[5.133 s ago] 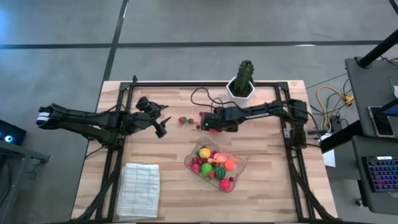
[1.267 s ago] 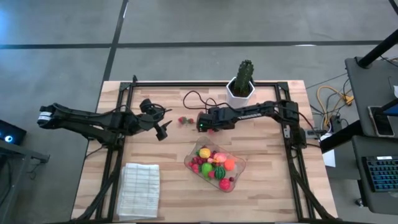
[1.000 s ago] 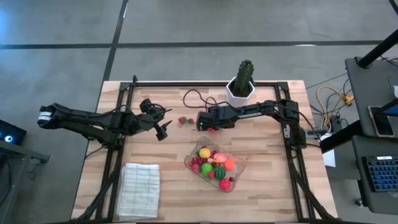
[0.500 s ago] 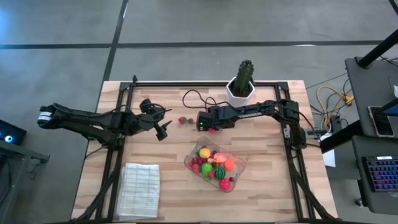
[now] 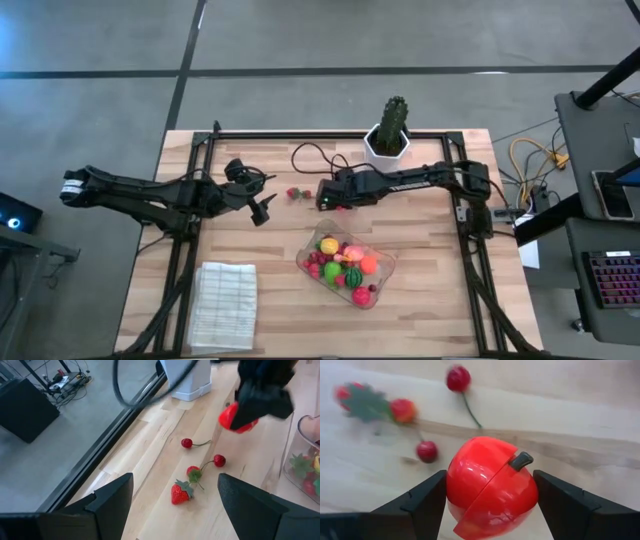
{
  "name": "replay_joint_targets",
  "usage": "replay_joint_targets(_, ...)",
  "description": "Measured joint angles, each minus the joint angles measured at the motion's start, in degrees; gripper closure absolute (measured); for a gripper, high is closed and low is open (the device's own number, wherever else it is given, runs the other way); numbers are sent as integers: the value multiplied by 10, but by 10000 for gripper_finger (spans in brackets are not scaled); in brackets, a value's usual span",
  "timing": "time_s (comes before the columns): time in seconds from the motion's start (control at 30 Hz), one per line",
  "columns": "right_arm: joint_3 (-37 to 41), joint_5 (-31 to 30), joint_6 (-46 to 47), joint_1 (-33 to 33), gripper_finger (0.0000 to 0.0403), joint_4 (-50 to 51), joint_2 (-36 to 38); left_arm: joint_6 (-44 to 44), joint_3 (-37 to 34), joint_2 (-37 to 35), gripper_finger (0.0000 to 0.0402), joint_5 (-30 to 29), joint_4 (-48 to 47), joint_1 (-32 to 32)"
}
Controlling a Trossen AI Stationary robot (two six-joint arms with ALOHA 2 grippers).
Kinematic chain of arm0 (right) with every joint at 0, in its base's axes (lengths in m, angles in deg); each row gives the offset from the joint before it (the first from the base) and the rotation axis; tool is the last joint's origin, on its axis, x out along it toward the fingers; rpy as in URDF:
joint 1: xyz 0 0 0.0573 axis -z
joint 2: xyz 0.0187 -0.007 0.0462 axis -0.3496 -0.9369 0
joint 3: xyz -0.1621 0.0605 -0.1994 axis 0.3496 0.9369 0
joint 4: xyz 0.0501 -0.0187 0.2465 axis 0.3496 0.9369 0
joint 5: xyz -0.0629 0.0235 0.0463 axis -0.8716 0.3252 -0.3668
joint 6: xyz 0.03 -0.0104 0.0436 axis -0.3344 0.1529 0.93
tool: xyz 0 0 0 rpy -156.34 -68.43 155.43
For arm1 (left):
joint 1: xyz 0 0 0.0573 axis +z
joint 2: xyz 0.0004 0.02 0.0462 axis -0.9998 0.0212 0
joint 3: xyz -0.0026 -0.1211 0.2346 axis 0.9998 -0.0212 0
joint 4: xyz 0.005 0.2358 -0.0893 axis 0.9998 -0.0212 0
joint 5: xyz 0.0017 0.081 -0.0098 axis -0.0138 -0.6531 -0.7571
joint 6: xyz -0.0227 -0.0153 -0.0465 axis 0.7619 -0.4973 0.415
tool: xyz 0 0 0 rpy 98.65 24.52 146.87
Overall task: Pick and placing Produce into tupperware
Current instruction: Put the red apple into the transparent bin, then put the red strawberry into the transparent bin
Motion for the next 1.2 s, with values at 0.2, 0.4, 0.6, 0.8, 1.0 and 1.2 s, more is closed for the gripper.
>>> replay_joint_targets(0.2, 0, -20, -3, -29, 128, 14, 70, 0, 0, 0, 126, 0, 2, 0)
replay_joint_targets(0.4, 0, 19, -62, -102, 127, 7, 168, 44, 0, 0, 126, 14, 2, 0)
replay_joint_targets(0.6, -1, 66, -99, -199, 127, 6, 231, 79, 0, 0, 126, 43, 3, 0)
replay_joint_targets(0.8, 0, 64, -88, -264, 126, 37, 206, 105, 1, 0, 126, 62, 3, 0)
replay_joint_targets(1.0, 1, 53, -64, -287, 112, 76, 146, 207, 1, 7, 126, 143, 0, 2)
replay_joint_targets(1.2, 0, 47, -63, -287, 70, 77, 126, 254, 1, 27, 126, 154, -4, 2)
